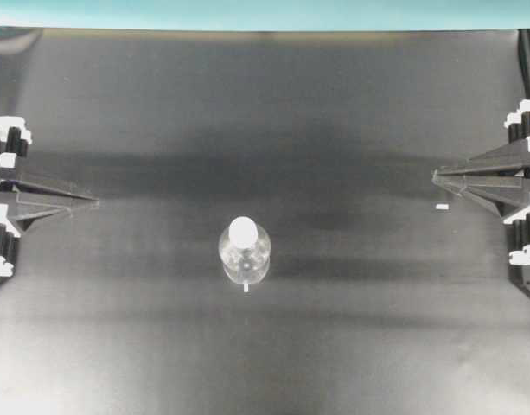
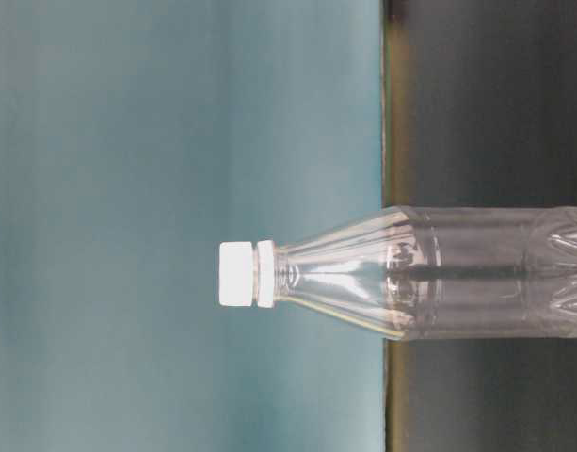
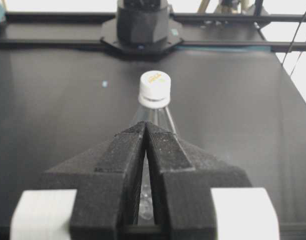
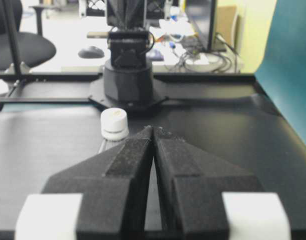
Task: Open the bottle cap by holding the bottle with the left arm and twisting the cap with the right arm.
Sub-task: 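Move the left gripper to the clear bottle and close around its body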
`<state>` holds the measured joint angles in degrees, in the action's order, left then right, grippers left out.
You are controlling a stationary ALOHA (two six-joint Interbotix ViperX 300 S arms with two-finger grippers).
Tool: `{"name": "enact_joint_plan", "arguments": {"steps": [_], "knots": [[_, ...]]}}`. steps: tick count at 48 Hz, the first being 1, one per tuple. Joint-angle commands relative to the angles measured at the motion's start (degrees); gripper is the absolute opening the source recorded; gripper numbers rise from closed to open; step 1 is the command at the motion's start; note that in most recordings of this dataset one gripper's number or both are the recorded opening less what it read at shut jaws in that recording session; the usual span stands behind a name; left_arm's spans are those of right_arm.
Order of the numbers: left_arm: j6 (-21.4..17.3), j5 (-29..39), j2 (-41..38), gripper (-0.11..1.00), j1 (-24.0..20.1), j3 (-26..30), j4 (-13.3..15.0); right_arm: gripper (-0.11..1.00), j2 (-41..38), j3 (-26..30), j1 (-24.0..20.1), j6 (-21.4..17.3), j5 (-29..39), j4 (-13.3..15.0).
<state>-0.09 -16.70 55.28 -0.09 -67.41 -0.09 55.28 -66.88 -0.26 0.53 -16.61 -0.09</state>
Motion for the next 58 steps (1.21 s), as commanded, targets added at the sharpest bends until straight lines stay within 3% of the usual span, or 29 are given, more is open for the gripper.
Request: {"name": "enact_joint_plan", "arguments": {"steps": [1,5,10,22,27,34,39,58], "knots": [[0.62,1.41,-0.70,0.14,-0.18,2.99,-2.46,0.03,-0.62,0.88,1.85,-1.05,-0.09,-0.44],[-0.09,3.52,-1.49,0.09,-0.35,5.01,-2.46,0.11,-0.62,1.58,2.20,-1.49,2.55,-2.02],[-0.79,4.22,-3.34,0.09,-0.79,7.38,-2.55,0.03,-0.79,2.90,3.16,-2.11,8.09,-2.46],[-4.04,3.52,-11.95,0.12,-0.97,13.62,-2.46,0.02,-0.79,5.01,3.43,-2.72,18.81,-2.46],[-4.04,0.97,-15.64,0.31,-0.97,15.03,-2.46,0.02,-0.79,5.54,3.43,-2.55,21.36,-2.37],[-3.69,-3.25,-20.48,0.76,-1.14,16.44,-2.46,0.02,-0.79,5.54,3.43,-2.46,22.24,-2.46],[-2.99,-5.01,-23.29,0.96,-1.05,18.02,-2.46,0.02,-0.79,5.54,3.52,-2.55,22.68,-2.37],[-0.97,-16.26,-38.58,0.96,2.81,21.80,-2.46,0.02,0.00,5.63,3.52,-2.72,24.87,-2.46]]}}
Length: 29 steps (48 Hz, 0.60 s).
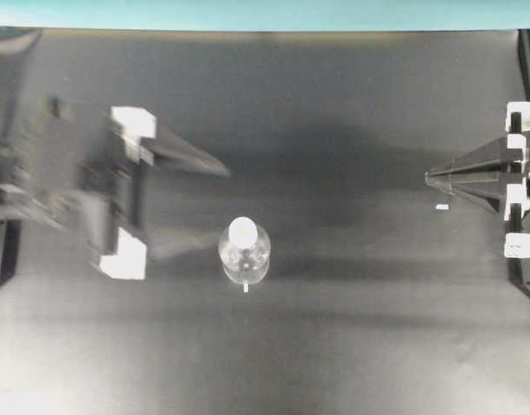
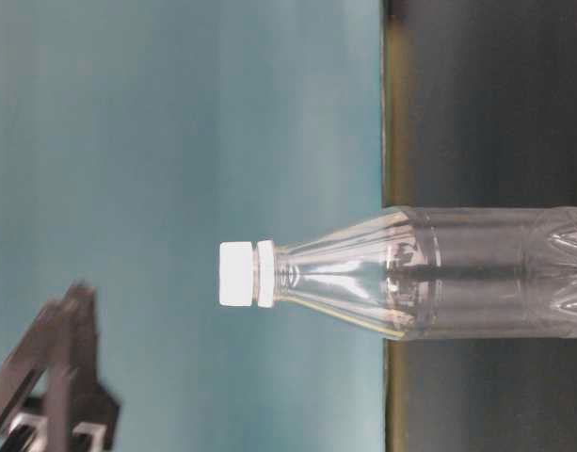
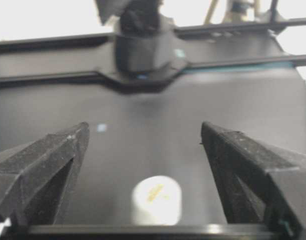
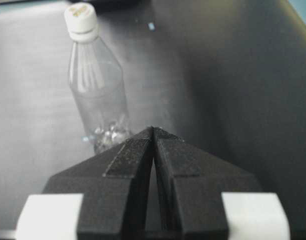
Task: Open the bottle cap by holding the bottle with the left arm and twisting the cap with the right arm.
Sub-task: 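Move the left gripper to the clear bottle and close around its body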
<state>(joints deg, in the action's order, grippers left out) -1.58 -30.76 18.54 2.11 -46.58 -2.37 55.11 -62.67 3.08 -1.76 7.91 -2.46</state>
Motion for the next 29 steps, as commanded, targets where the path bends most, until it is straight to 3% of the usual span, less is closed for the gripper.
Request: {"name": "enact_joint_plan", "arguments": {"steps": [1,8,29], "knots": [[1.05,-2.72,-2.55,0.96,0.79,0.88,-0.26,0.02,0.26,1.41,0.35,-0.44,0.70,-0.09],[2.99,-6.94,-7.38,0.96,0.79,0.53,-0.26,0.02,1.49,1.58,0.53,-0.53,2.64,-0.18],[3.43,-10.90,-17.05,0.96,-1.58,-0.09,-0.18,0.02,3.96,2.55,0.97,-0.62,8.26,-2.55]]}}
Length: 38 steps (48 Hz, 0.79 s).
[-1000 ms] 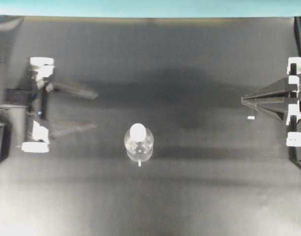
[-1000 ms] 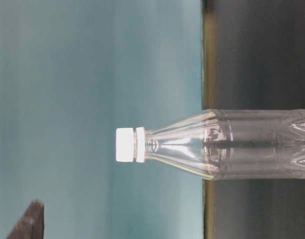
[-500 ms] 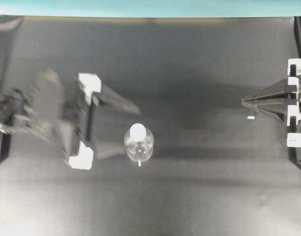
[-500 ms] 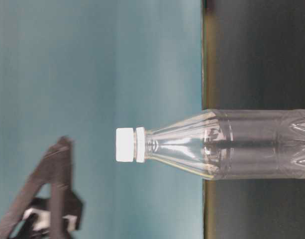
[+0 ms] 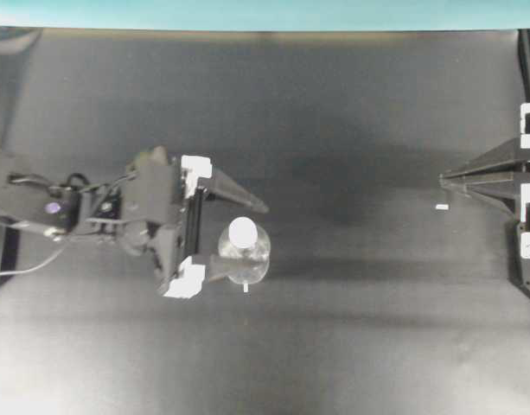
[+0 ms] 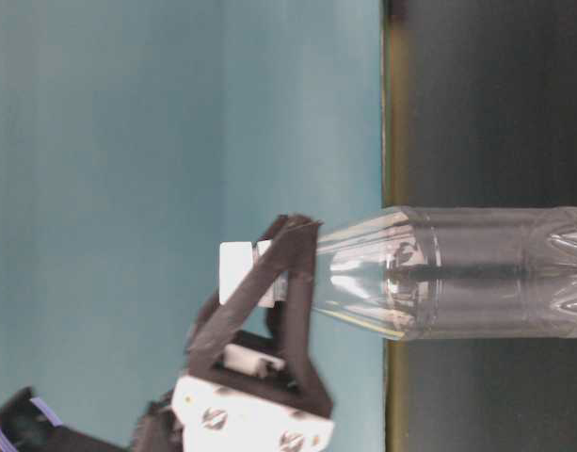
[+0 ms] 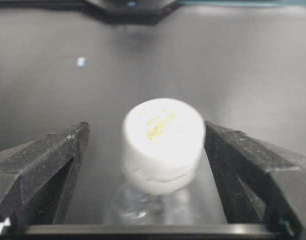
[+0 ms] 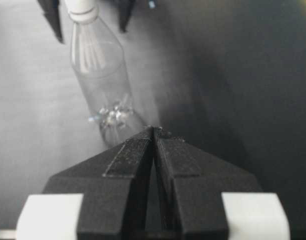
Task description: Open the bottle cap by holding the bottle with the left arm and twisting the cap with the right arm.
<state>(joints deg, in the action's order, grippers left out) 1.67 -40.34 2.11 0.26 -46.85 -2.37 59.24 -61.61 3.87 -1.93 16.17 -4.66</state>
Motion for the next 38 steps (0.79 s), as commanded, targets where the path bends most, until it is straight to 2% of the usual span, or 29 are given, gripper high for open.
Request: {"name": "enact_joint_plan", "arguments": {"steps": [1,6,11,18,38], "knots": [[0.26,-1.58,-1.05,0.96,0.26,0.09,-0.18,0.02,-0.18,1.49,0.26,-0.53,0.00,-0.44],[0.62,-3.96,-2.99,0.96,0.79,-0.53,-0.26,0.02,-0.18,1.49,0.18,-0.79,0.18,-1.49],[0.62,-6.42,-4.75,0.96,0.79,-0.62,-0.26,0.02,-0.26,1.49,0.35,-3.34,1.76,-1.93],[0.62,-6.42,-7.47,0.96,0.79,-1.23,-0.18,0.02,-0.18,1.49,0.35,-6.68,3.60,-1.85],[2.46,-8.53,-16.44,0.96,1.05,-3.43,-0.18,0.02,-0.44,1.49,0.35,-7.56,3.87,-1.85]]}}
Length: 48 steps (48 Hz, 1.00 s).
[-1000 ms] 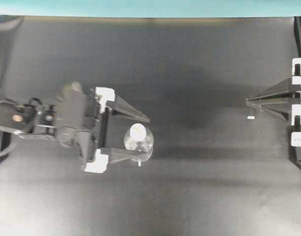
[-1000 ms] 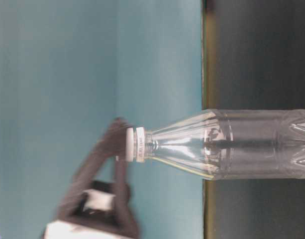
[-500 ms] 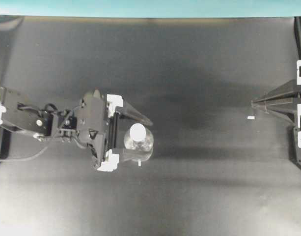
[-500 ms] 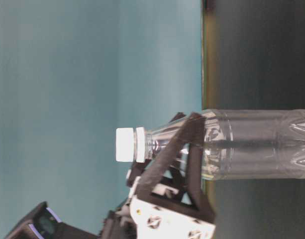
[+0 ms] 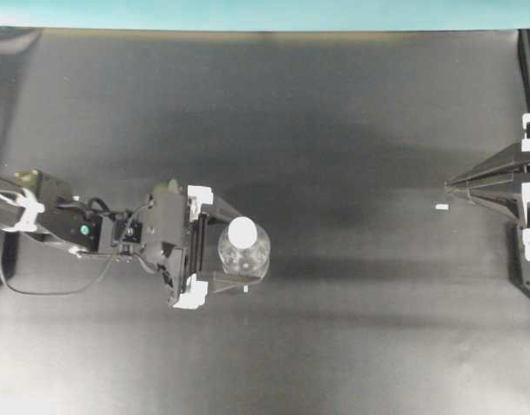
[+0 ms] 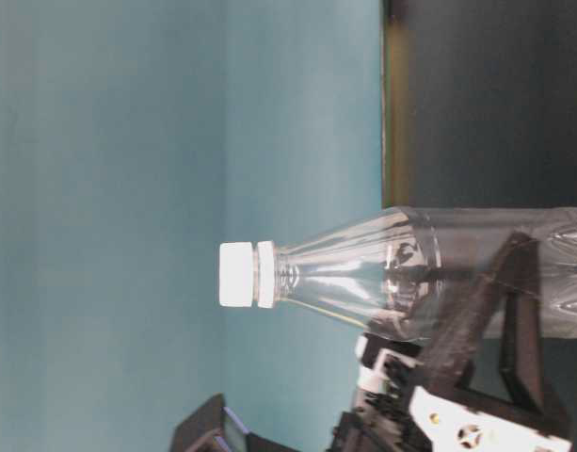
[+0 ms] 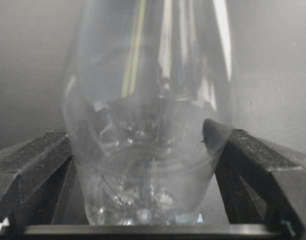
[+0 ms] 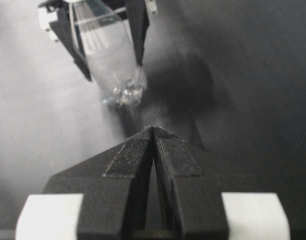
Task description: Open the bottle cap by holding the bottle with the left arm and twisting the cap with the right arm.
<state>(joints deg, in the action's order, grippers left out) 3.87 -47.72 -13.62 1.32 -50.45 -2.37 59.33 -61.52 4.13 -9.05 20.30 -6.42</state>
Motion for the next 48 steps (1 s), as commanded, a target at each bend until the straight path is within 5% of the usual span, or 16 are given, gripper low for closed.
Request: {"name": "enact_joint_plan", "arguments": {"steps": [1,14,28,34,43,48], "knots": [[0.26,-1.41,-0.70,0.96,0.00,0.18,-0.18,0.02,-0.62,1.41,0.09,-0.44,-0.26,-0.09],[0.44,-1.67,-1.85,0.95,-0.26,0.44,-0.18,0.02,-1.85,3.25,0.09,-1.14,8.35,-0.09],[-0.62,-1.67,-2.11,0.80,-0.26,0.00,-0.18,0.12,-8.44,10.55,0.00,-8.44,24.79,-0.09],[-0.79,-1.67,-2.11,0.80,-0.26,0.00,-0.18,0.29,-12.74,14.50,0.00,-10.37,27.51,-0.35],[-0.79,-1.67,-2.11,0.80,-0.44,-0.18,-0.18,0.75,-20.83,23.38,-0.35,-11.78,29.18,-0.44],[-0.79,-1.67,-2.20,0.80,-0.62,-0.18,-0.26,0.85,-26.19,30.15,-0.35,-11.78,31.11,-0.44]]}}
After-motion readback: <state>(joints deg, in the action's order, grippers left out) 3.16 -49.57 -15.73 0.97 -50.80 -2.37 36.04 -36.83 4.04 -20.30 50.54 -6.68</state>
